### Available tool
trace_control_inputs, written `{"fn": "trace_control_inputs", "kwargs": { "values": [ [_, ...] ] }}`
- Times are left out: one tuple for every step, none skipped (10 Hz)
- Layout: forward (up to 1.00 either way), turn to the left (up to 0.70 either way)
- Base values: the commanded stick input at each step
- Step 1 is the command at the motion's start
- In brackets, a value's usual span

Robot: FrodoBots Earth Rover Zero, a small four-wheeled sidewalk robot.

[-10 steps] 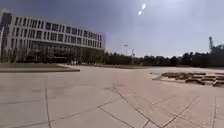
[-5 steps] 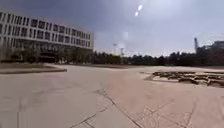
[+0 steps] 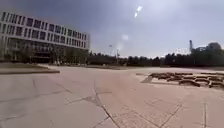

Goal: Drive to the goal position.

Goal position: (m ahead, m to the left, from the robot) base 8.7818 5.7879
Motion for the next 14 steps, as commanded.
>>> {"fn": "trace_control_inputs", "kwargs": {
  "values": [
    [0.7,-0.36],
    [0.7,-0.36],
    [0.7,-0.36],
    [0.7,-0.15],
    [0.7,-0.01],
    [0.7,-0.01],
    [0.7,-0.01],
    [0.7,-0.01],
    [0.7,-0.01],
    [0.7,-0.01],
    [0.7,-0.01],
    [0.7,-0.01],
    [0.7,-0.01],
    [0.7,-0.01]
  ]
}}
